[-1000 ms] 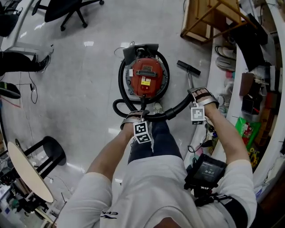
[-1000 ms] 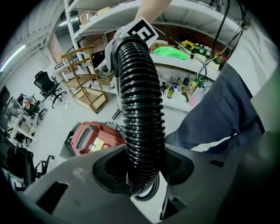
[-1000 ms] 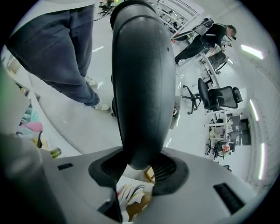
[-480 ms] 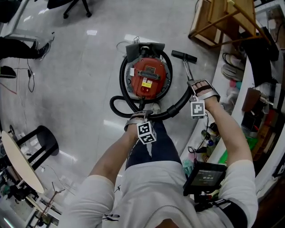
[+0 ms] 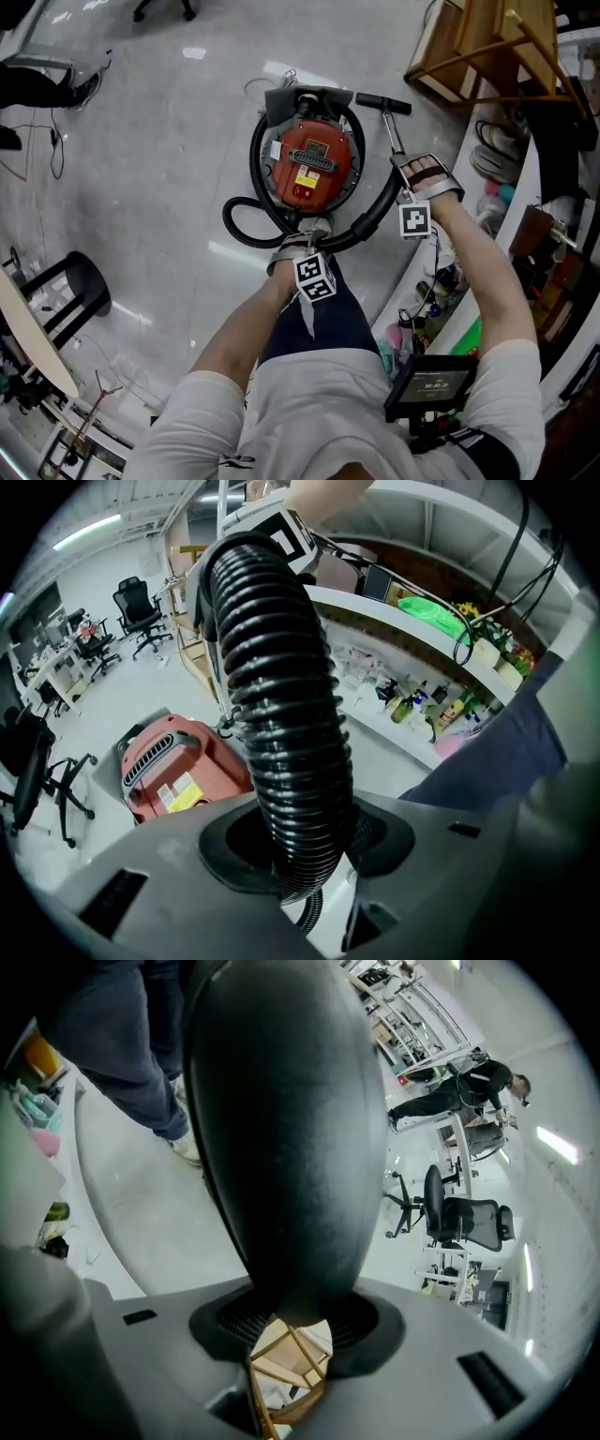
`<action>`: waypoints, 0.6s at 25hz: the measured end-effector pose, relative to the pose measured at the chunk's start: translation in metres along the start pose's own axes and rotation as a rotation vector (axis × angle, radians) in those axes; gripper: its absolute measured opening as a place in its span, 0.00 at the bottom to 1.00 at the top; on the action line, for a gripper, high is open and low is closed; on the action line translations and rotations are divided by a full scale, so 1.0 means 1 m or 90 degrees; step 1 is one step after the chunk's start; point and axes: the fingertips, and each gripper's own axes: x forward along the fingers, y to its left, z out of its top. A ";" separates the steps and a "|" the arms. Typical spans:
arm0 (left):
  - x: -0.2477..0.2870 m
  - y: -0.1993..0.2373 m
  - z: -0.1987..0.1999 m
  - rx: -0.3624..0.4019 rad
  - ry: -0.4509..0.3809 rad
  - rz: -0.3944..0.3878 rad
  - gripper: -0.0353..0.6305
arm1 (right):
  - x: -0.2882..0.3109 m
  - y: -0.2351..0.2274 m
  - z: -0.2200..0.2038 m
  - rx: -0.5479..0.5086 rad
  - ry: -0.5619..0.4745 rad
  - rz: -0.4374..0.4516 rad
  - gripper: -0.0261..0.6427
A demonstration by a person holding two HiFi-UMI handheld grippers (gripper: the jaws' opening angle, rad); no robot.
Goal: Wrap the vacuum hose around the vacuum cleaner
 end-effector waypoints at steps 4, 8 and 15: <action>0.008 -0.003 0.004 -0.002 -0.005 -0.010 0.29 | 0.002 0.003 0.003 -0.009 -0.017 0.025 0.28; 0.011 0.003 0.008 -0.013 -0.017 -0.004 0.29 | 0.007 -0.009 0.000 -0.042 -0.012 0.008 0.28; 0.021 0.017 0.019 -0.054 -0.034 0.007 0.29 | 0.037 -0.038 0.007 -0.067 -0.013 -0.007 0.28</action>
